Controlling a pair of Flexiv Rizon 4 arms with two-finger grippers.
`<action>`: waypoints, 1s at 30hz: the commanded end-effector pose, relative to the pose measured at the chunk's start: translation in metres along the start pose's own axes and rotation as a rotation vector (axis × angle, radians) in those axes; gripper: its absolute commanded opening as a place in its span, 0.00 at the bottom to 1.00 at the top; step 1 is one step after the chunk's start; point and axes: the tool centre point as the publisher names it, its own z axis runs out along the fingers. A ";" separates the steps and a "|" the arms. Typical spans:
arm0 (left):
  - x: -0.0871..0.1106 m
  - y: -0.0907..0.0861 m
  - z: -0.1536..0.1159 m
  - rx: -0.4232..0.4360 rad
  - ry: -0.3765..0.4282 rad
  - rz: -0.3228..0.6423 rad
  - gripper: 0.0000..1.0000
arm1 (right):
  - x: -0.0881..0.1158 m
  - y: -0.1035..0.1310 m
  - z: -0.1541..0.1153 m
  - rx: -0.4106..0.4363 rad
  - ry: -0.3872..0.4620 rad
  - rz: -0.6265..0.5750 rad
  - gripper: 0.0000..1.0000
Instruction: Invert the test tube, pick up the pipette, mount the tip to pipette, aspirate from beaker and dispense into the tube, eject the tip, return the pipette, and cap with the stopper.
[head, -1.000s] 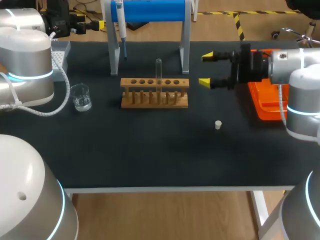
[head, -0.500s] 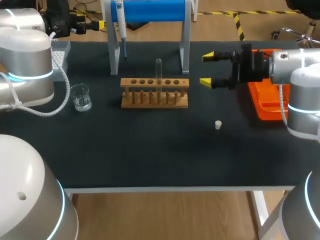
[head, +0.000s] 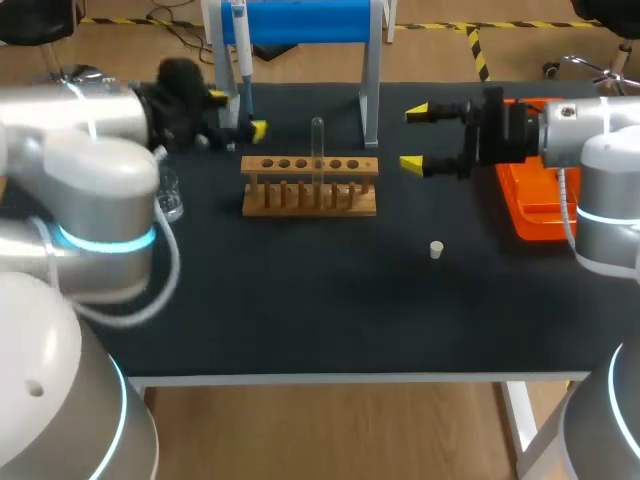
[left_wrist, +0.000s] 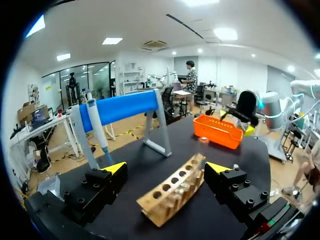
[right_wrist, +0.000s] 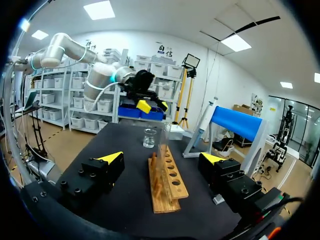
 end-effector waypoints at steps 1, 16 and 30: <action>0.056 0.026 -0.010 0.089 -0.142 -0.001 1.00 | 0.000 -0.001 0.000 -0.001 0.000 -0.001 1.00; 0.044 0.047 -0.012 0.028 -0.050 0.033 1.00 | 0.000 -0.001 0.000 -0.001 0.000 -0.001 1.00; 0.029 0.045 -0.006 0.006 0.061 0.063 1.00 | 0.000 -0.001 0.000 -0.001 0.000 -0.001 1.00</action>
